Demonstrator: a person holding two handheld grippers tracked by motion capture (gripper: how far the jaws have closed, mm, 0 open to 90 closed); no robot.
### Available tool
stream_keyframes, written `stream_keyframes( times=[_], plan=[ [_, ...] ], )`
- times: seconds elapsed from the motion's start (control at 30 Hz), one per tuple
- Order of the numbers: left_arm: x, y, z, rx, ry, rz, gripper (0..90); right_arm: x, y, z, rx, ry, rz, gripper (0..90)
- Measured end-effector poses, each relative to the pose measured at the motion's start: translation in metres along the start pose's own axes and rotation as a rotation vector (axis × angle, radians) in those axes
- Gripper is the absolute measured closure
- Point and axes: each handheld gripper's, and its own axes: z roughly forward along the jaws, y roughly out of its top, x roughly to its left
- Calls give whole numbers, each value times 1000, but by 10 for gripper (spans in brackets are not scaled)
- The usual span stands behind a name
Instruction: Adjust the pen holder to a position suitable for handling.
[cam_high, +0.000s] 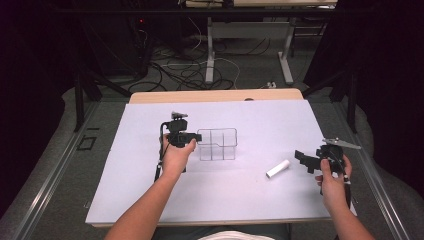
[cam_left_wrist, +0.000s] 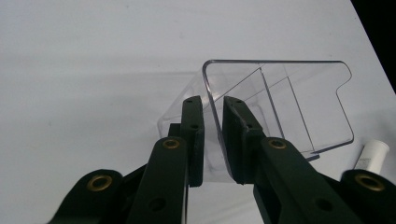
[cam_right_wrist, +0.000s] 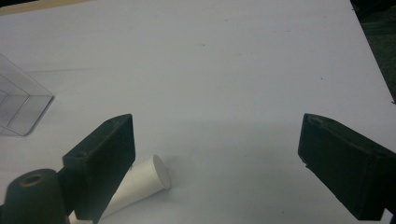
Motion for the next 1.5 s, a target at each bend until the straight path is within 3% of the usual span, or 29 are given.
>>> stream_keyframes(
  times=[0.3,0.67,1.07,1.33,1.5],
  plan=[
    [4,-2,-6,-38,-30,51,705,0,0,0,0,-1,-1,105],
    [12,-8,-21,-130,-31,110,574,-1,0,0,-3,-5,-14,105],
    [20,-22,-41,-248,-32,257,362,2,-1,0,-4,-15,-16,105],
    [27,-35,-54,-273,-27,382,304,3,0,2,3,-6,-33,105],
    [23,-49,-55,-267,-64,426,246,3,0,2,-2,-12,-24,105]
  ],
)
